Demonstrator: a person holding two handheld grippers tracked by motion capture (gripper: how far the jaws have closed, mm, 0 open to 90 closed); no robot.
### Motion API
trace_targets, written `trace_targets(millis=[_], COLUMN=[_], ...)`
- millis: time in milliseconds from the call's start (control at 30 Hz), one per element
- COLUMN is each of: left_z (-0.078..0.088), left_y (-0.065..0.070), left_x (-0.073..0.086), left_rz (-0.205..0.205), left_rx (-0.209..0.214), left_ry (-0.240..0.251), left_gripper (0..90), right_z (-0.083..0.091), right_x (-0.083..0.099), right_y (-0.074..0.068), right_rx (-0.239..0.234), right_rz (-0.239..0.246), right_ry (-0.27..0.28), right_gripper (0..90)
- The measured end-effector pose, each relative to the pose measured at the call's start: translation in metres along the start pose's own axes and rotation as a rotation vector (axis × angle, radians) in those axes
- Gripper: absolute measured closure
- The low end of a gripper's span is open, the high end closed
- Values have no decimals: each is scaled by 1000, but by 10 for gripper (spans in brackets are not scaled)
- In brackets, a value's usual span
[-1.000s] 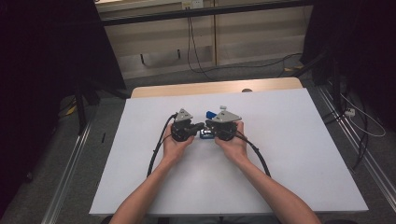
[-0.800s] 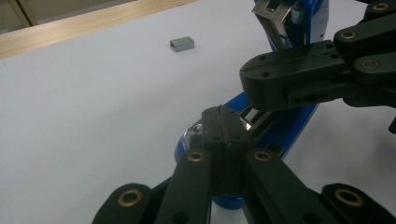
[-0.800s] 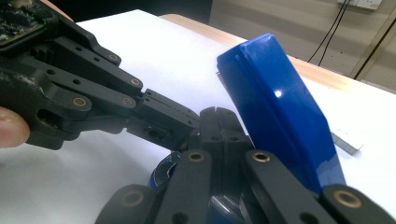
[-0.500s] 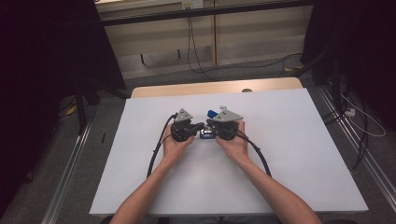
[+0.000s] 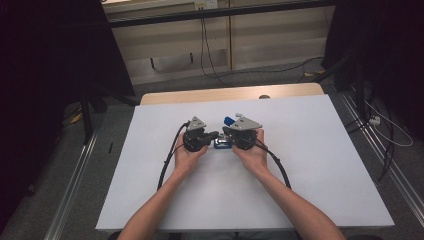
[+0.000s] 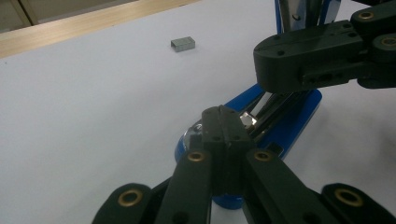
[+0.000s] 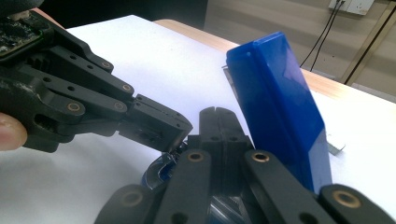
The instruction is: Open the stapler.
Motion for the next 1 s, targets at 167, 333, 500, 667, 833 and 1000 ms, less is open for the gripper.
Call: trace_targets(millis=[167, 333, 500, 667, 833, 1000], left_z=[0, 0, 0, 0, 1, 1], left_y=[-1, 0, -1, -1, -1, -1], left_x=[0, 0, 0, 0, 0, 1], left_rz=[-4, -6, -7, -14, -18, -18], left_rx=[3, 3, 5, 1, 0, 0], left_ry=[-1, 2, 0, 0, -2, -4], left_gripper=[900, 900, 900, 900, 900, 900], right_z=[5, 5, 5, 5, 11, 15], right_x=[-2, -1, -2, -2, -3, -4], right_y=[6, 6, 6, 6, 14, 17], right_rx=[19, 21, 23, 25, 51, 57], right_rz=[-16, -14, -22, -23, -30, -26], right_ry=[20, 20, 23, 23, 31, 35], right_gripper=[900, 900, 900, 900, 900, 900])
Point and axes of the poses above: each handheld gripper's, and its own axes: z roughly backward along the jaws, x roughly out of its underside, y roughly to its right, the point moved 10 cm from there along -z, roughly forward along the jaws, and after that the axes turned 12 degrees about -y, right-handed, at the moved point
